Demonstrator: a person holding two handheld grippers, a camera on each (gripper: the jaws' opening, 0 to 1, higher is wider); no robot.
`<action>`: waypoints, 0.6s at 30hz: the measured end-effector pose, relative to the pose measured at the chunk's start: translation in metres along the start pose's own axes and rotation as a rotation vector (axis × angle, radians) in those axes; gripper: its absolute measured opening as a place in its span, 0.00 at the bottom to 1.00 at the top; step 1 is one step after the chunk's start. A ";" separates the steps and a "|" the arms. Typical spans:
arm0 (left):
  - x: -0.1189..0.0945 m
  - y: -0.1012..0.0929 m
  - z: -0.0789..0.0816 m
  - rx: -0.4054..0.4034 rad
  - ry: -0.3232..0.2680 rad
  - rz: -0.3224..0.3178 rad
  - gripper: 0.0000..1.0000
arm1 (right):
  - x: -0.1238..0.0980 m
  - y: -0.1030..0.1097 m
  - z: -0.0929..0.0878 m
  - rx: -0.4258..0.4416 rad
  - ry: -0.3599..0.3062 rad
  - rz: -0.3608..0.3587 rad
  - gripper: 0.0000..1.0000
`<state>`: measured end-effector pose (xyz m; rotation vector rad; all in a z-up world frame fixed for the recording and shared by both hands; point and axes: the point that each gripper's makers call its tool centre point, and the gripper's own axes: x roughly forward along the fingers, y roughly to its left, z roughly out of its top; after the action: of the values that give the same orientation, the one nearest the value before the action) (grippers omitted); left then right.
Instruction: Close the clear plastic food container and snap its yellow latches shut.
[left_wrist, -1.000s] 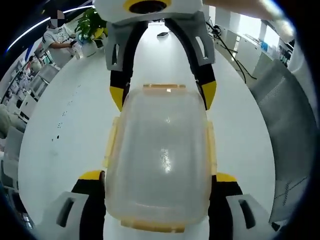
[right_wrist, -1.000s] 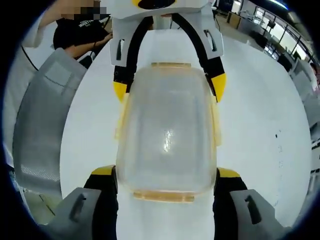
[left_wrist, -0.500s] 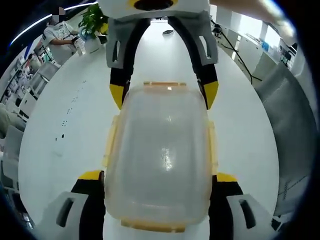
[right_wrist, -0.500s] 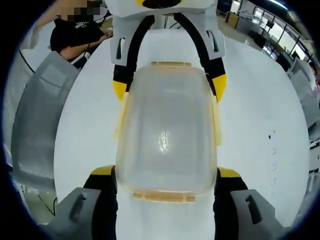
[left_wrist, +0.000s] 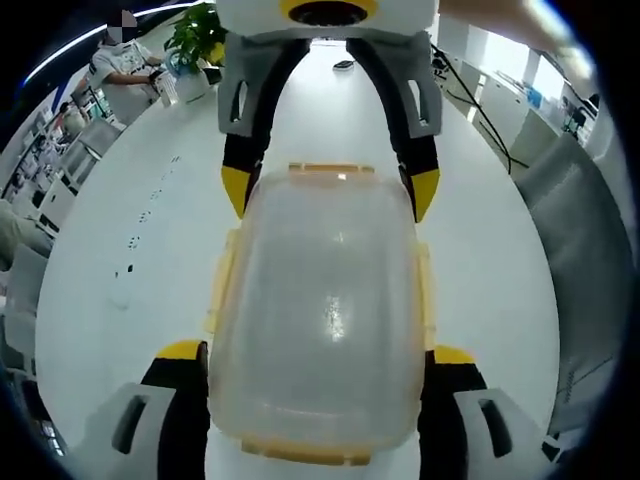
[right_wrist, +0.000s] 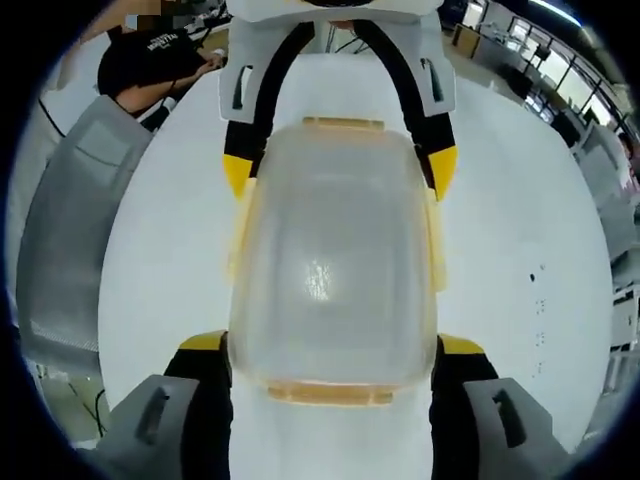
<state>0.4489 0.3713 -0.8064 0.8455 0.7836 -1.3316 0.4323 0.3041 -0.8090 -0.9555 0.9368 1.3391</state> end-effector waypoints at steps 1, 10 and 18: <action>-0.001 0.000 0.002 -0.004 -0.024 -0.001 0.84 | -0.002 0.000 0.001 -0.019 -0.012 -0.004 0.78; -0.019 0.003 0.000 -0.198 -0.135 0.055 0.90 | -0.034 -0.008 0.009 0.095 -0.132 -0.054 0.75; -0.046 -0.008 0.016 -0.227 -0.256 0.113 0.99 | -0.048 -0.006 0.014 0.105 -0.202 -0.144 0.94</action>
<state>0.4371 0.3792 -0.7587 0.5198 0.6604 -1.1954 0.4375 0.3006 -0.7590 -0.7764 0.7623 1.2269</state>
